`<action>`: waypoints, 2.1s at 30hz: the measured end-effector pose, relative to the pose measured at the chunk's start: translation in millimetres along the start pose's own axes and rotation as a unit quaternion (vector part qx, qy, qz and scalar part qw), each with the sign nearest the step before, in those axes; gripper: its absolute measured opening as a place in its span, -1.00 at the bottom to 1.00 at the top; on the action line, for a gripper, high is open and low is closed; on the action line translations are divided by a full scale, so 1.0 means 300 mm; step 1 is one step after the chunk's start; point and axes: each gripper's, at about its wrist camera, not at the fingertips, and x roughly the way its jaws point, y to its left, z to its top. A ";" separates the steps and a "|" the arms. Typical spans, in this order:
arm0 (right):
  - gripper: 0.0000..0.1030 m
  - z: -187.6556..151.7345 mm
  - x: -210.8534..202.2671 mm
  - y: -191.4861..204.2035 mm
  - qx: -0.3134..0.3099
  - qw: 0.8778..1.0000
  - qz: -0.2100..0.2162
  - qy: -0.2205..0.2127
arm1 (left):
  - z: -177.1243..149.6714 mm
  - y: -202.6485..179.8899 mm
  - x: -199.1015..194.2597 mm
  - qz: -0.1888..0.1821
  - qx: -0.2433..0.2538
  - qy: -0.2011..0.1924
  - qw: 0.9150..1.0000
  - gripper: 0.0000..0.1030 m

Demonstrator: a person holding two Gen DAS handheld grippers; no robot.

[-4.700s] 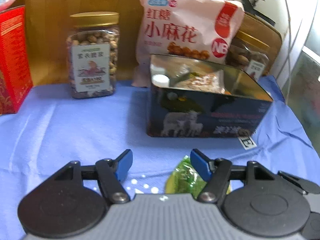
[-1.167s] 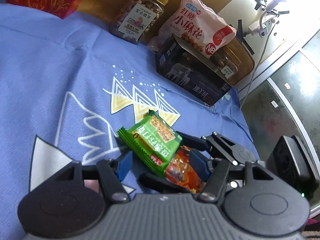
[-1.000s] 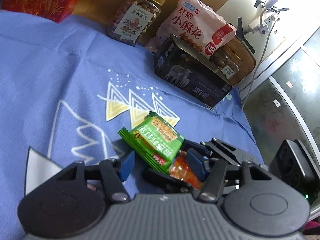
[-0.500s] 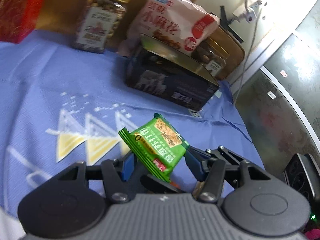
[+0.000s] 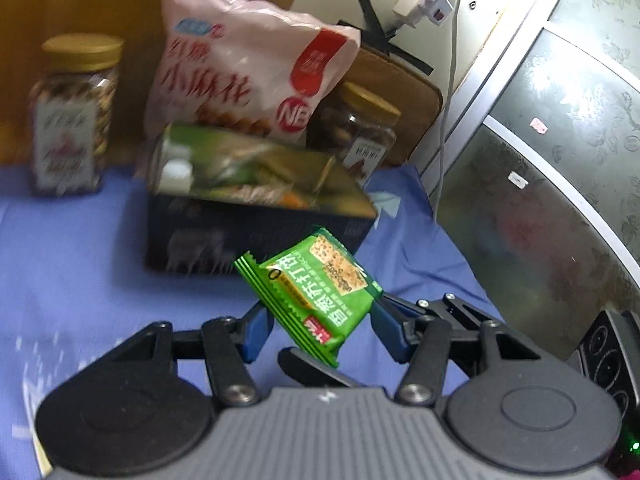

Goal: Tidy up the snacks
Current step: 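Drop the green cracker package into the tin box with the left tool, then grasp the clear nut bag with yellow ends using the right tool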

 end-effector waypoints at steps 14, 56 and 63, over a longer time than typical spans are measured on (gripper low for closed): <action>0.46 0.083 0.185 -0.200 0.009 0.996 -0.090 -0.027 | 0.244 -0.048 0.288 0.047 0.046 -0.004 0.998 0.11; 0.05 -0.208 -0.277 0.106 0.005 0.991 0.049 0.128 | -0.335 -0.027 -0.012 -0.068 0.012 0.091 0.993 0.16; 0.04 -0.198 -0.239 0.102 -0.016 0.996 -0.006 0.092 | -0.324 0.002 -0.022 -0.063 -0.012 0.082 0.995 0.16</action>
